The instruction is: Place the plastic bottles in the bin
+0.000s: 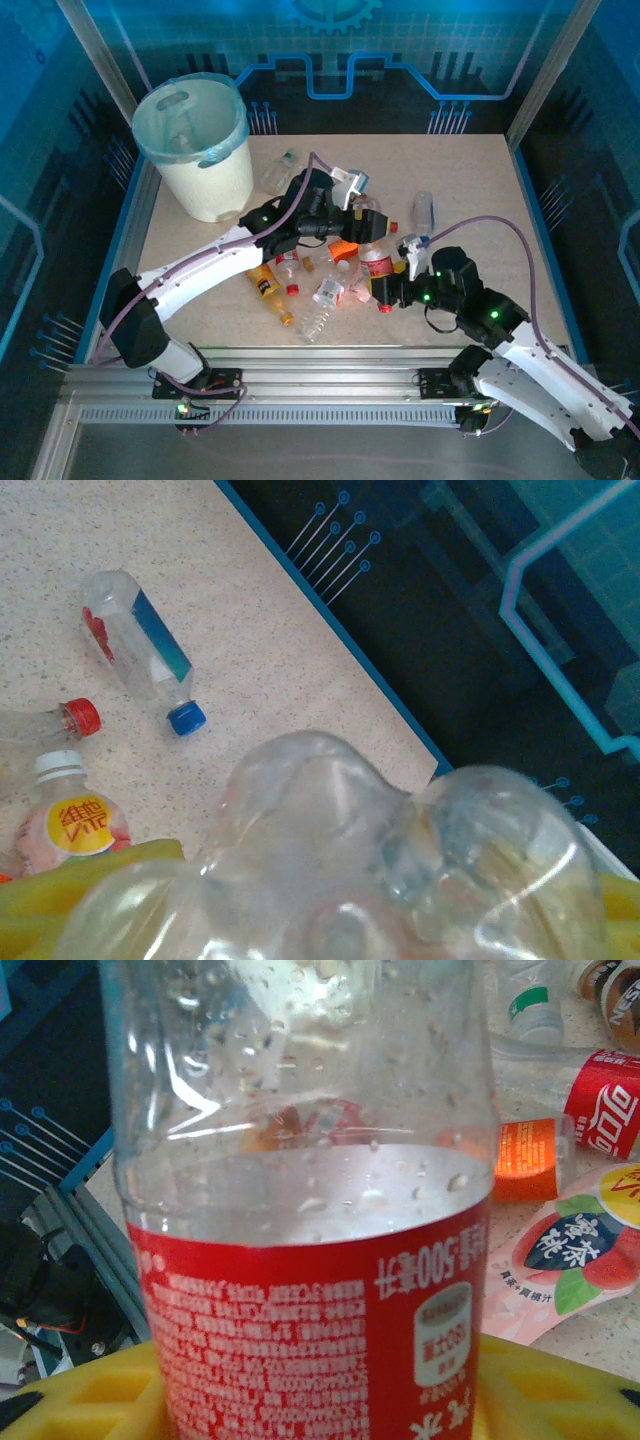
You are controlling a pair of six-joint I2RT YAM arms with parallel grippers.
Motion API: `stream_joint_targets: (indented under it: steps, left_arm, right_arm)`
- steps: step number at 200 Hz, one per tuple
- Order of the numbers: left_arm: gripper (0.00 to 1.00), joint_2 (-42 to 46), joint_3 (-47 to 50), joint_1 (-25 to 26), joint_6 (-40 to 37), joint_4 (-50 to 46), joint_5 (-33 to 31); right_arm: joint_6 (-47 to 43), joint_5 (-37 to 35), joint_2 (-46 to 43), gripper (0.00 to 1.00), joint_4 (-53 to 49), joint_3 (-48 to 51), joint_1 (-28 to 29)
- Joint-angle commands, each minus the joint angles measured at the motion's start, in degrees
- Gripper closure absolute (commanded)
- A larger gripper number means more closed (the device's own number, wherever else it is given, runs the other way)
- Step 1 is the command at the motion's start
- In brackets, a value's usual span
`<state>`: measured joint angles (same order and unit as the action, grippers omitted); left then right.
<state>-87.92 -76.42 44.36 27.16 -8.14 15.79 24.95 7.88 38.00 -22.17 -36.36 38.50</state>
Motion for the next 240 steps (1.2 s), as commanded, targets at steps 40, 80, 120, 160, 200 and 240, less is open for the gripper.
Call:
stream_joint_targets:
  steps: [40, 80, 120, 160, 200, 240]
  left_arm:
    - [0.36, 4.1, 4.9, -0.8, 1.8, 3.2, 1.5]
    - [0.38, 8.4, 7.9, -2.5, 2.3, 2.8, -2.1]
    - [0.39, 15.4, 7.1, -8.0, -1.1, -4.4, -7.7]
    - [0.37, 21.5, -0.2, -17.1, -8.2, -13.9, -13.6]
    - [0.37, 21.0, -14.2, -26.8, -15.0, -21.0, -18.1]
    - [0.37, 15.0, -28.2, -37.1, -16.8, -21.0, -17.1]
  right_arm:
    - [-4.0, -3.6, 2.4, 0.39, 5.8, -2.1, 2.4]
    - [-5.3, -5.7, 6.7, 0.13, 10.7, -5.5, 3.2]
    - [-8.5, -6.6, 13.0, 0.01, 13.0, -11.4, 5.7]
    - [-12.6, -7.7, 21.5, 0.0, 18.8, -20.8, 10.7]
    - [-15.5, -5.4, 35.9, 0.01, 21.8, -38.0, 12.1]
    - [-15.8, -6.1, 53.2, 0.03, 13.9, -64.2, 12.3]
